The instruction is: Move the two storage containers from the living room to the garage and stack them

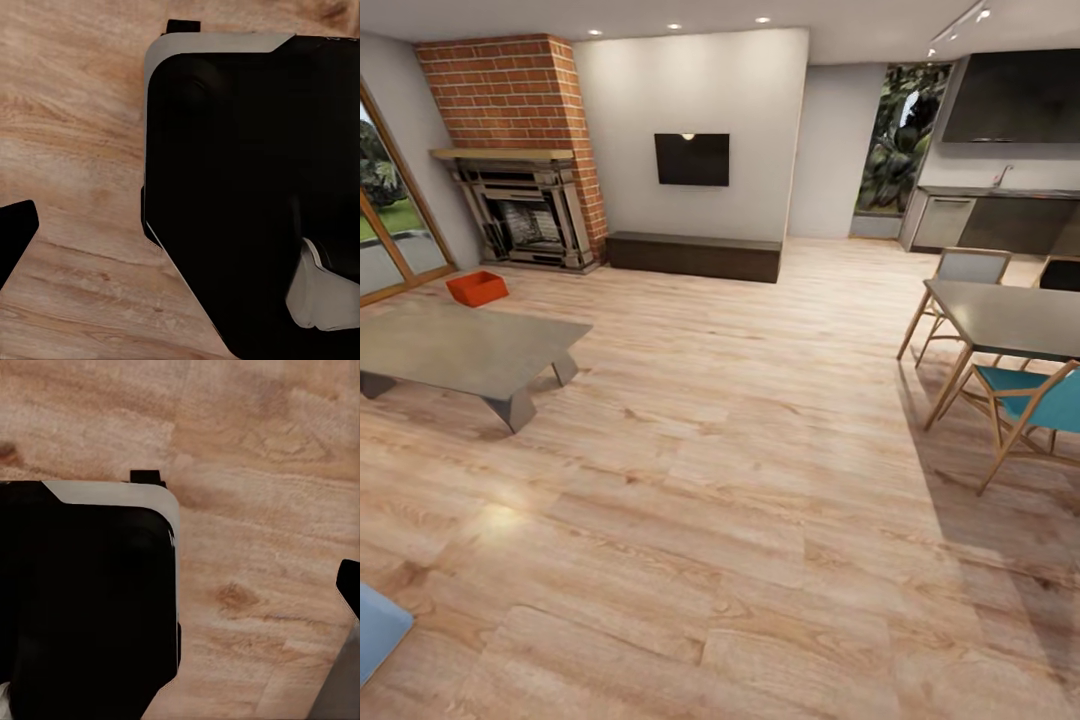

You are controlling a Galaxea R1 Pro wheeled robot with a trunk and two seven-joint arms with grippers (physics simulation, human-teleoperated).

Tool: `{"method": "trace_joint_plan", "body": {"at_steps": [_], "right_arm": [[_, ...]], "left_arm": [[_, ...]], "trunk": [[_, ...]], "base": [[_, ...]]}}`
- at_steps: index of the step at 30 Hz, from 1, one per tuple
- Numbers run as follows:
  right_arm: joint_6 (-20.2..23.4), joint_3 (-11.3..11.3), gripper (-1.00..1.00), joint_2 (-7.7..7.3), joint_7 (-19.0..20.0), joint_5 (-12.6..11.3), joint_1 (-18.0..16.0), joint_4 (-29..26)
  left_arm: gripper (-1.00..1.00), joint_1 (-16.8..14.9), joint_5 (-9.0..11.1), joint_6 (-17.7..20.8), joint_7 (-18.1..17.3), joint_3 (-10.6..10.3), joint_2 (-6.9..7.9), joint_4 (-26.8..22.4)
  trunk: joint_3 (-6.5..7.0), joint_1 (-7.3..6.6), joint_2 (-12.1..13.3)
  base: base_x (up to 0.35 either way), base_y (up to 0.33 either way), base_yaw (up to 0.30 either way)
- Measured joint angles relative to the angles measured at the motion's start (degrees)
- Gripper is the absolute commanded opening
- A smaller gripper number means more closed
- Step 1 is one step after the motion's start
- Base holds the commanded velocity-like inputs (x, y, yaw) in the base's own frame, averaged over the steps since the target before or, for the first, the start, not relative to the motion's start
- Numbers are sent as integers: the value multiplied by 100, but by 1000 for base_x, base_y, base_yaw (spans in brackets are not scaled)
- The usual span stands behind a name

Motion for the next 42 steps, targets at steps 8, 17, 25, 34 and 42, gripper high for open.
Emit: {"method": "trace_joint_plan", "body": {"at_steps": [8,17,25,34,42], "right_arm": [[0,0,100,0,0,0,3,0],[0,0,100,2,0,0,4,0],[0,0,100,2,0,-1,2,0],[0,0,100,15,0,-1,3,0],[0,0,100,11,0,0,6,0]], "left_arm": [[100,0,2,0,0,0,0,0],[100,0,3,0,0,0,0,0],[100,0,3,0,0,0,0,-1],[100,0,1,0,0,0,0,0],[100,0,0,0,0,0,0,0]], "trunk": [[0,0,0],[0,0,0],[0,0,0],[0,0,0],[0,0,0]], "base": [[322,0,0],[322,0,0],[322,0,0],[322,0,0],[322,0,0]]}}
